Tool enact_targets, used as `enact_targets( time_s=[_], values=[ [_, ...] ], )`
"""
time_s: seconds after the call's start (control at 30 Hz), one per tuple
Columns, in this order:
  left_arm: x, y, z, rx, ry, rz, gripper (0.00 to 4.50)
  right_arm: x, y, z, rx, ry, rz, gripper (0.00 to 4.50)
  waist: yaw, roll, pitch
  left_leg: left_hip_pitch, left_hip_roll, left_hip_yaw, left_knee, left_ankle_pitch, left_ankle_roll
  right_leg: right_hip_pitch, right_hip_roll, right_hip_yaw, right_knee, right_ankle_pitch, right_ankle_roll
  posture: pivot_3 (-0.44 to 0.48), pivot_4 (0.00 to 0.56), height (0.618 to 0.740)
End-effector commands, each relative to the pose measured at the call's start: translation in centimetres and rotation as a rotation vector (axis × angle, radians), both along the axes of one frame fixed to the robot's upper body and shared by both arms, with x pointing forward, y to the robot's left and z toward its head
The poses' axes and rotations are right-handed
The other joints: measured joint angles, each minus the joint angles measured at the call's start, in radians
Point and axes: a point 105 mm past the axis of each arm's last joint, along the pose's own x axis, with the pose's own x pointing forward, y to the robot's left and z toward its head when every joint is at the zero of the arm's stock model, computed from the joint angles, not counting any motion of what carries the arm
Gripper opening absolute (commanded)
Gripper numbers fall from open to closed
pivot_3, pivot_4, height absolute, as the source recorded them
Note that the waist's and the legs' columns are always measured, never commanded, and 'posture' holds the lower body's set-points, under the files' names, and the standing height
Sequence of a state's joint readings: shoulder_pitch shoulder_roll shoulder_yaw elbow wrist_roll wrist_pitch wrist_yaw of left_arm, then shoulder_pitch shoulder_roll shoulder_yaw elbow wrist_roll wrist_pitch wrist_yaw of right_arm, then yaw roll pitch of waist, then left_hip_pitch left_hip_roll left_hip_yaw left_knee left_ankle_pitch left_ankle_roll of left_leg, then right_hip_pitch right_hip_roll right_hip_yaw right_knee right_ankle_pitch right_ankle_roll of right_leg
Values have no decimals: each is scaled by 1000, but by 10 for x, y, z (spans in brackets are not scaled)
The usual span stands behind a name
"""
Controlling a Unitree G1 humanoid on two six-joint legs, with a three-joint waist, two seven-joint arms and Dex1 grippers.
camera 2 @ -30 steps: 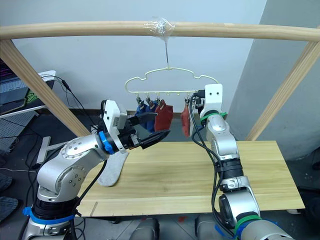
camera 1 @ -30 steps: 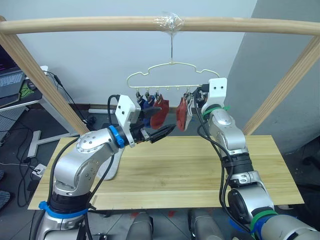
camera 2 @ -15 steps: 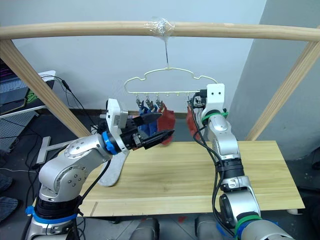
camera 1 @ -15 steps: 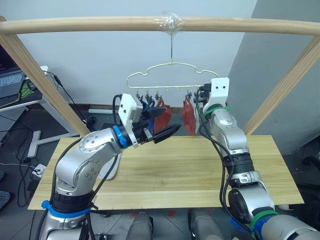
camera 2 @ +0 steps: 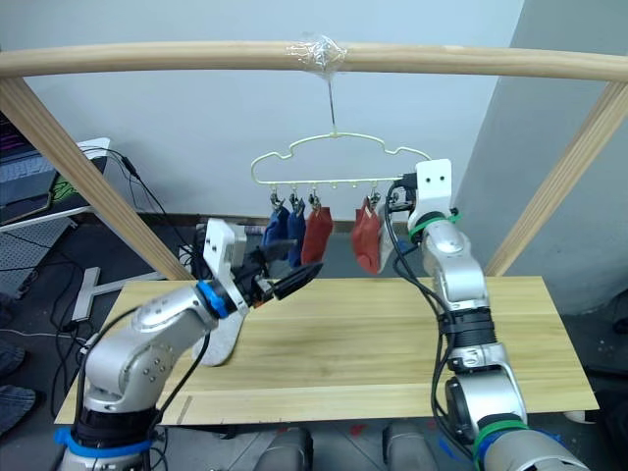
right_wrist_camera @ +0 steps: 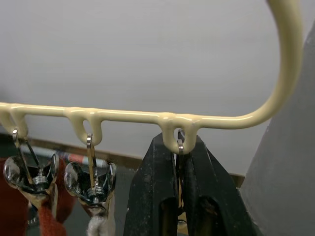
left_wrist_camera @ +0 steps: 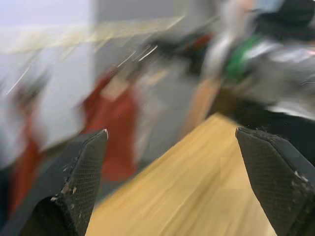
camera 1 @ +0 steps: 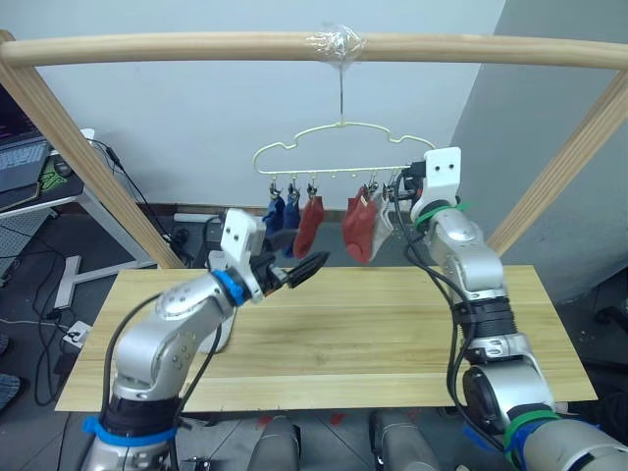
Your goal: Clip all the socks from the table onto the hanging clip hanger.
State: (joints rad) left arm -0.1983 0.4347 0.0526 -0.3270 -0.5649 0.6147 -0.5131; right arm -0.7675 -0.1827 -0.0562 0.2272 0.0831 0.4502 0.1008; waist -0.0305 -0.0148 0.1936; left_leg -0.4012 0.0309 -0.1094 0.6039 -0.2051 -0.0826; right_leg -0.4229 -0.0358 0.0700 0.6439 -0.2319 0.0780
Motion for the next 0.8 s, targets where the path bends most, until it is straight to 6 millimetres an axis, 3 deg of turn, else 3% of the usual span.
enact_targets(
  time_s=[0.03, 0.07, 0.17, 0.23, 0.53, 0.8],
  values=[
    [8, 40, -24, 113, -15, 206, 4329, -5, -9, 9, 6, 10, 22, 23, 0, 0, 0, 0, 0, 0, 0, 0, 0, 0, 0, 0, 0, 0, 0, 95, 190, 740],
    [8, 47, -31, 147, -15, 233, 4329, -6, -11, 10, 4, 16, 24, 23, 1, 0, 0, 0, 0, 0, 0, 0, 0, 0, 0, 0, 0, 0, 0, 95, 190, 740],
    [11, 93, -69, 251, 71, 444, 4415, -10, -17, 13, -15, 30, 42, 8, 2, 0, 0, 0, 0, 0, 0, 0, 0, 0, 0, 0, 0, 0, -1, 88, 193, 740],
    [11, 109, -83, 263, 108, 530, 4415, -12, -19, 13, -24, 39, 55, 8, 4, 0, 1, 0, 0, 0, 0, 0, 0, 0, 0, 0, 0, 0, -1, 88, 194, 740],
    [30, 122, -112, 264, 200, 691, 4415, -17, -20, 9, -35, 66, 54, 8, 13, -2, 1, 0, 0, 0, 0, 0, 0, 0, 0, -1, 0, 0, 0, 80, 200, 740],
    [46, 138, -141, 369, 281, 745, 4415, -19, -21, 9, -53, 81, 58, 8, 13, -2, 2, 0, 0, 0, 0, 0, 0, 0, 0, -1, 0, 0, 0, 77, 203, 740]
  ],
)
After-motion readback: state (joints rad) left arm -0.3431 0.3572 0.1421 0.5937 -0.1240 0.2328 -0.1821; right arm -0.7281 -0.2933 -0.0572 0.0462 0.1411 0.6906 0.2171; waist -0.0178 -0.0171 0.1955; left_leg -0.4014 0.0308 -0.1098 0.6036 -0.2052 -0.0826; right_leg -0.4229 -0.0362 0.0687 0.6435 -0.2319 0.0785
